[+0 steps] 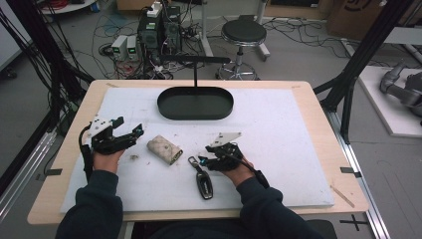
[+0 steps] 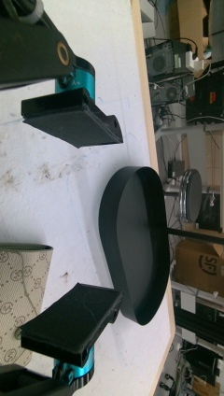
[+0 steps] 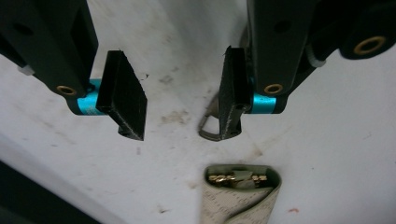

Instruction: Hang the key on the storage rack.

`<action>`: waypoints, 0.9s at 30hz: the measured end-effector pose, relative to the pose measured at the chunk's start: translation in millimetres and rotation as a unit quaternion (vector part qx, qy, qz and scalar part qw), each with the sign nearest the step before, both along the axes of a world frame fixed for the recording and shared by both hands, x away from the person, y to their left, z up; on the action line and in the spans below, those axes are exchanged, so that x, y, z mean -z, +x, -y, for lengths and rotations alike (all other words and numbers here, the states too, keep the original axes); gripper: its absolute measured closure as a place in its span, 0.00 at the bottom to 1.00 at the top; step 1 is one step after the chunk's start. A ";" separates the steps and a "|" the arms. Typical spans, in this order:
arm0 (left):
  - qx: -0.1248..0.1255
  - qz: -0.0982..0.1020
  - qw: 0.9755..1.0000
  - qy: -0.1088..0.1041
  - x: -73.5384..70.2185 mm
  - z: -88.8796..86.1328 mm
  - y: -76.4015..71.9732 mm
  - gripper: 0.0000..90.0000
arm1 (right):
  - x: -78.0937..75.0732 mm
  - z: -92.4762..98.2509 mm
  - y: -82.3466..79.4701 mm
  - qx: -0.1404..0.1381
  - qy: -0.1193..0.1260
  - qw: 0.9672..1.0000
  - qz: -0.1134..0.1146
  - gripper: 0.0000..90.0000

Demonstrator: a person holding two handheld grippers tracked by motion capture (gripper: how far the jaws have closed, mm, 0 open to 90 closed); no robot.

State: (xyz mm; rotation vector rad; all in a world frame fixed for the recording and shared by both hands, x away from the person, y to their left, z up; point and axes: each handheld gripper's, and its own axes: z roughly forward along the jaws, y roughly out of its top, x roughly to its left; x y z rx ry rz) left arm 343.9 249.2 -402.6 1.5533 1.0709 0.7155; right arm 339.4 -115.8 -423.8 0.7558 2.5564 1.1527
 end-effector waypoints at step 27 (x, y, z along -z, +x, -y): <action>-0.002 -0.007 1.000 0.000 1.9 -2.4 0.6 0.24 | 11.8 -10.6 17.5 0.024 -0.078 0.996 -0.028 0.78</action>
